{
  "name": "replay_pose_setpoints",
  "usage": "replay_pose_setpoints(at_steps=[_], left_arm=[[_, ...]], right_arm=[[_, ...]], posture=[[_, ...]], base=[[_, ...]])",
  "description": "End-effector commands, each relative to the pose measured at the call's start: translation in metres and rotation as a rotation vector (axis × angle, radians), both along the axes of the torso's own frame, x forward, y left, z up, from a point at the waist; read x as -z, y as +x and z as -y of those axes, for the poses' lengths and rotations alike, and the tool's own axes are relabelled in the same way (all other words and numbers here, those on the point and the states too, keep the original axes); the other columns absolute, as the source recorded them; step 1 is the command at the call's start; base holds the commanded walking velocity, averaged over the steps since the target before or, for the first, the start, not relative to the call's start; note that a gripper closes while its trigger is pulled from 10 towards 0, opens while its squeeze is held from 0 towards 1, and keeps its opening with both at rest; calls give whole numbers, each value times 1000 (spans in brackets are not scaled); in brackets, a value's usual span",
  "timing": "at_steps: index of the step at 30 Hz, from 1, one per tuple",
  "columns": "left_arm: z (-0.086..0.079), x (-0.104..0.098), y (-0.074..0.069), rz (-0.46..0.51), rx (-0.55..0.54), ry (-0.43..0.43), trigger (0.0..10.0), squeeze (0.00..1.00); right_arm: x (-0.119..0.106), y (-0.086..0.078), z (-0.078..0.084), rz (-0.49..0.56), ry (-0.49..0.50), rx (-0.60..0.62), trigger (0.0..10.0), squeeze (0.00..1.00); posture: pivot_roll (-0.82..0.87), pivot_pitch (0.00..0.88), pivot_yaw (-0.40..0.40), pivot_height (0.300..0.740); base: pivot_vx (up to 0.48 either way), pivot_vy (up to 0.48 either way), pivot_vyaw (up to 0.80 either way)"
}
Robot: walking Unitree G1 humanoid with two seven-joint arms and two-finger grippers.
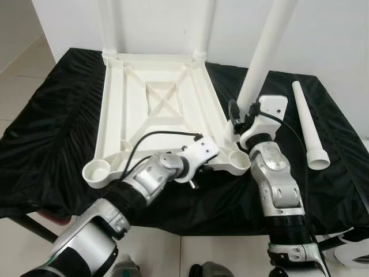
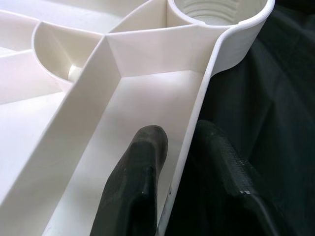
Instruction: Building children table
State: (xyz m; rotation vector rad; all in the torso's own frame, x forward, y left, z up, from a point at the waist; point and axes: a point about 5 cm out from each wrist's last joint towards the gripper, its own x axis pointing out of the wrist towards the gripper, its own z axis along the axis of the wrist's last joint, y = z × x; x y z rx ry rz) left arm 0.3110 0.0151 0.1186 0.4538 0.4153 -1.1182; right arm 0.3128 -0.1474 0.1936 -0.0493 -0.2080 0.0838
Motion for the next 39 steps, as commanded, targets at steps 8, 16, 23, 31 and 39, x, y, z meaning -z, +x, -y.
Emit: replay_pose_setpoints(at_steps=[8, 16, 23, 31, 39], left_arm=[[-22, 3, 9, -9, -21, 36, 10000, 0], [-28, 1, 16, 4, -70, 25, 10000, 0], [-30, -2, 21, 8, -100, 5, 10000, 0], [-35, -3, 25, 11, -119, 1, 10000, 0], [-35, -4, 26, 17, -121, -2, 10000, 0]], right_arm=[[-4, -2, 9, 18, -5, -21, 10000, 0], [2, -8, -1, -7, 42, -119, 10000, 0], [16, -20, 3, -52, 76, -202, 10000, 0], [32, -32, 16, -105, 48, -252, 10000, 0], [43, -35, 26, -138, 33, -247, 10000, 0]], posture=[[16, 11, -47, 740], [13, 8, -55, 740], [6, 5, -48, 740], [3, 8, -46, 740], [3, 16, -50, 740]], base=[[0, 0, 0], [0, 0, 0], [0, 0, 0], [0, 0, 0], [0, 0, 0]])
